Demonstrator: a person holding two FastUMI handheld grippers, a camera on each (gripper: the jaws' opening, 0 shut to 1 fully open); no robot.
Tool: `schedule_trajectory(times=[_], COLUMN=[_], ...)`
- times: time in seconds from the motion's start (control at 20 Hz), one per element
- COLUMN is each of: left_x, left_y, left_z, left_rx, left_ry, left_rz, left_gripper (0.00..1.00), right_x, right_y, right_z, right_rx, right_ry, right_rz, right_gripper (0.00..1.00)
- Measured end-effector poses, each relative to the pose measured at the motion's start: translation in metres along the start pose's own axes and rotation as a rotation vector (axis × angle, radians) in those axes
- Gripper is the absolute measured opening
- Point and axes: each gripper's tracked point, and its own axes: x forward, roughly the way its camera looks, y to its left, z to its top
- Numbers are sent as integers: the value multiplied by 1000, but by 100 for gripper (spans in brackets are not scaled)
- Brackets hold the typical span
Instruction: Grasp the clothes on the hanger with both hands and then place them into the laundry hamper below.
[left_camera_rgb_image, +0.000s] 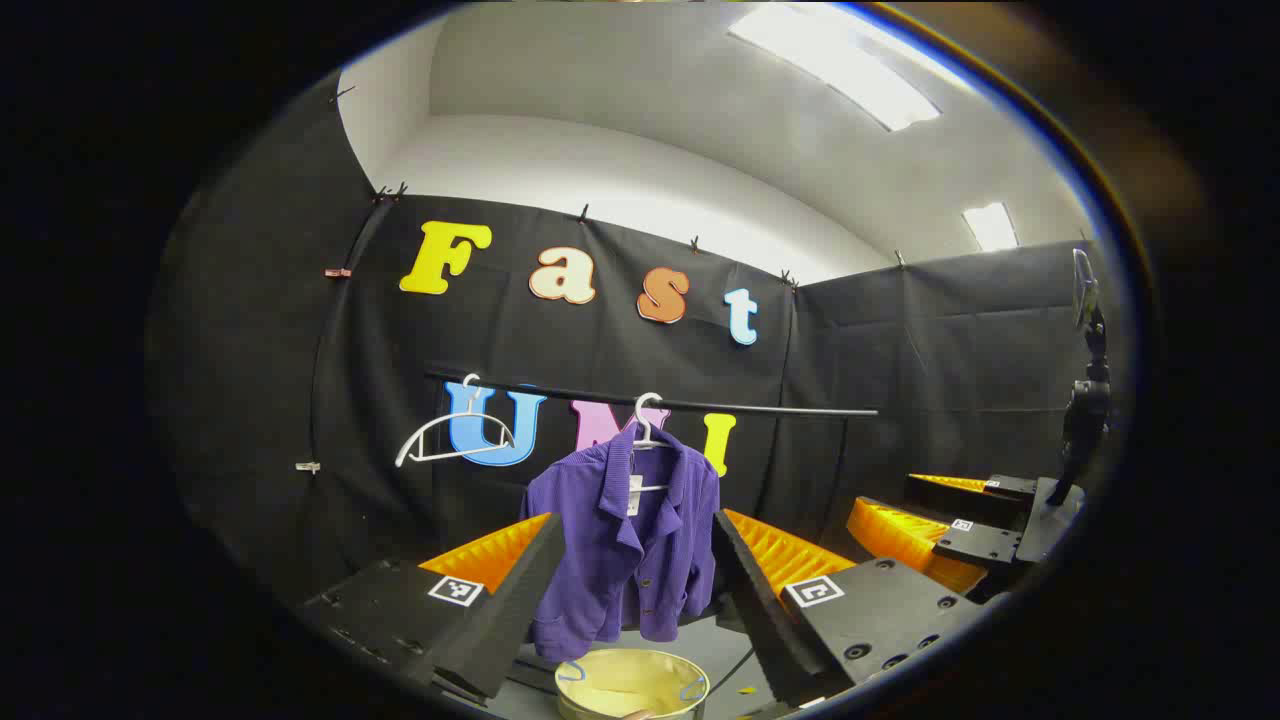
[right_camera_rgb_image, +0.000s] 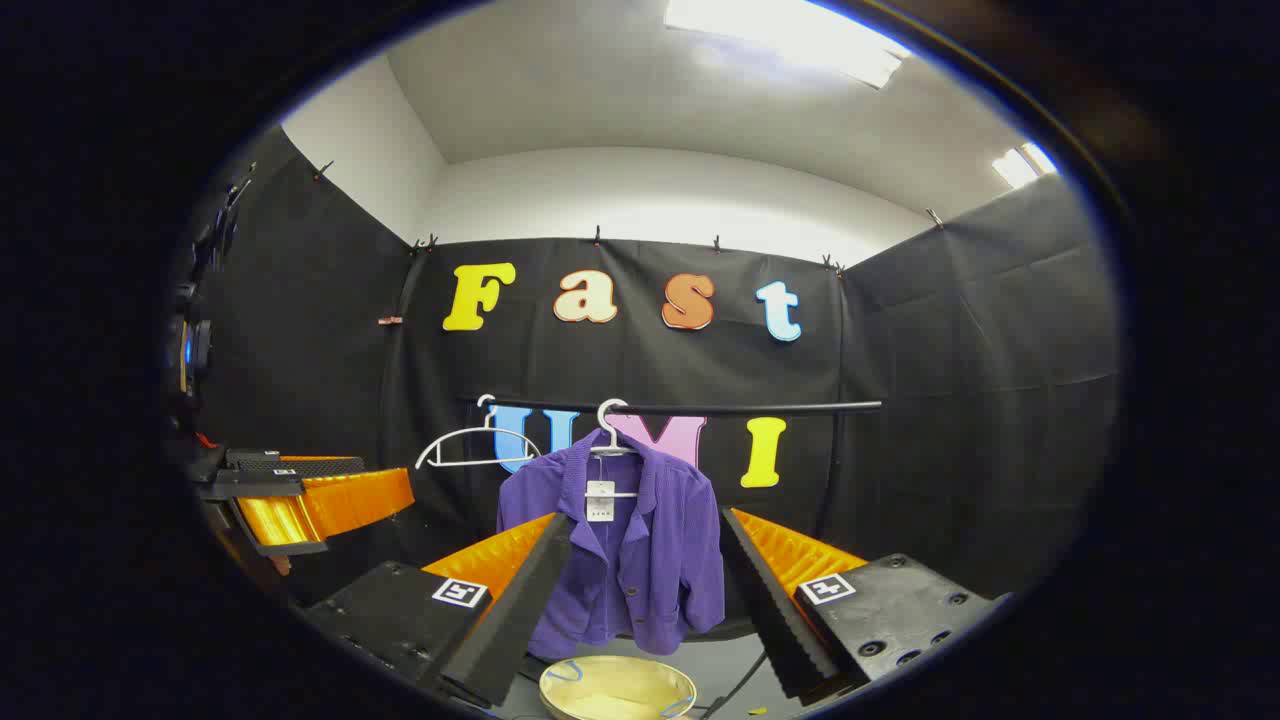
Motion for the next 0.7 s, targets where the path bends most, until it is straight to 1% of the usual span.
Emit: schedule_trajectory(times=[0.1, 0.15, 0.2, 0.3, 0.35, 0.4, 0.7], left_x=[2, 4, 6, 9, 10, 11, 15], left_y=[0, 2, 1, 4, 2, 2, -1], left_z=[1, 0, 2, 2, 2, 3, 1], left_rx=[-6, -8, -7, -5, -8, -11, 10], left_ry=[-6, -8, -10, -8, -8, -8, -6], left_rz=[3, 4, 5, 7, 6, 2, -14], left_gripper=[94, 94, 94, 94, 94, 94, 94], right_x=[2, 3, 3, 6, 7, 7, 10], right_y=[3, 4, 2, 1, 0, -1, -8], right_z=[1, 1, -1, -1, -1, 1, 8], right_rx=[3, 3, 2, 5, 10, 16, 26], right_ry=[-3, -1, 1, 4, 3, -1, -31], right_rz=[12, 17, 19, 18, 15, 12, -11], right_gripper=[96, 94, 96, 96, 99, 96, 97])
